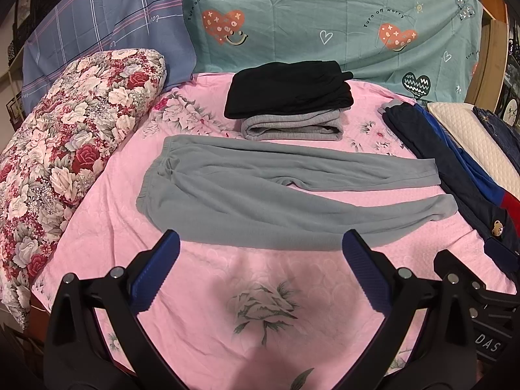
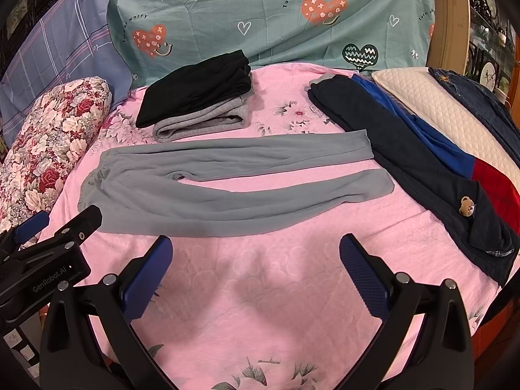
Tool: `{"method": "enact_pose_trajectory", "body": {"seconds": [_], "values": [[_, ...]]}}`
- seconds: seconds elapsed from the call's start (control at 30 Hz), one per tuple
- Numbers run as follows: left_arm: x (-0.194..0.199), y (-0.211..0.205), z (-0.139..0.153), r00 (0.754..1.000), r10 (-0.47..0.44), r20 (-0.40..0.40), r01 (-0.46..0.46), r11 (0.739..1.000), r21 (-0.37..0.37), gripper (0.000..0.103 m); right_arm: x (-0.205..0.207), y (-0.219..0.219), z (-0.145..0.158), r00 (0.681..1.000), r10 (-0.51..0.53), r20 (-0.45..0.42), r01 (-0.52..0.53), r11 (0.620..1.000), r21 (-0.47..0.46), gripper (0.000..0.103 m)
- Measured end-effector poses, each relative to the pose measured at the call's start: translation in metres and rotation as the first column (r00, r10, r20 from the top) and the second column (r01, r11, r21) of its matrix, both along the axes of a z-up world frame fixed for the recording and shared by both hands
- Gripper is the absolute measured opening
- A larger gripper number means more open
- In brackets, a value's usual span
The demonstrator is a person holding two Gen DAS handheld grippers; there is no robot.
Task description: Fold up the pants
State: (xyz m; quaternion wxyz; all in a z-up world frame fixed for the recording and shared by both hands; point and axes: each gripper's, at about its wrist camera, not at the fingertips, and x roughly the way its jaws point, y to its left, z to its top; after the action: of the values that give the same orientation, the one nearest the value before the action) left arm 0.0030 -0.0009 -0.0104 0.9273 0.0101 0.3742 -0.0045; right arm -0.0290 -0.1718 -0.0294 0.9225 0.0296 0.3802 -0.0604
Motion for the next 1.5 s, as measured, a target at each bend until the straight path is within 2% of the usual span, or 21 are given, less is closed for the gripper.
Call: {"method": "enact_pose_trajectory", "body": {"seconds": [0.93, 1.03, 1.13, 1.2, 1.33, 1.4, 1.5], "values": [[0.004, 0.006, -0.001, 1.000, 0.011, -0.020, -0.011, 1.000, 0.003, 0.101, 0.002, 0.002, -0.001, 1.000, 0.008, -0.019, -0.008, 1.000, 0.008, 0.102], [0.013, 0.011, -0.011, 0.997, 0.013, -0.071, -0.015, 0.999, -0.028, 0.101, 0.005, 0.000, -0.003, 1.000, 0.013, -0.022, -0.013, 1.000, 0.007, 0.102], [0.032, 0.026, -0.038, 0.980, -0.006, -0.197, -0.018, 0.993, -0.118, 0.101, 0.012, -0.006, -0.012, 0.999, 0.032, -0.043, -0.033, 0.999, -0.004, 0.102], [0.046, 0.046, -0.056, 0.964, -0.007, -0.266, -0.050, 0.977, -0.206, 0.101, 0.016, -0.013, -0.025, 0.997, 0.037, -0.073, -0.040, 0.999, -0.029, 0.102], [0.087, 0.107, -0.074, 0.946, 0.031, -0.323, -0.144, 0.932, -0.333, 0.101, 0.018, -0.030, -0.044, 0.990, 0.013, -0.138, -0.018, 0.999, -0.031, 0.102], [0.107, 0.142, -0.084, 0.927, 0.062, -0.369, -0.218, 0.892, -0.396, 0.099, 0.017, -0.038, -0.045, 0.990, -0.010, -0.141, 0.007, 1.000, -0.028, 0.102], [0.127, 0.182, -0.102, 0.897, 0.054, -0.438, -0.300, 0.804, -0.513, 0.097, 0.013, -0.051, -0.044, 0.990, -0.049, -0.130, 0.048, 0.999, -0.010, 0.102]]}}
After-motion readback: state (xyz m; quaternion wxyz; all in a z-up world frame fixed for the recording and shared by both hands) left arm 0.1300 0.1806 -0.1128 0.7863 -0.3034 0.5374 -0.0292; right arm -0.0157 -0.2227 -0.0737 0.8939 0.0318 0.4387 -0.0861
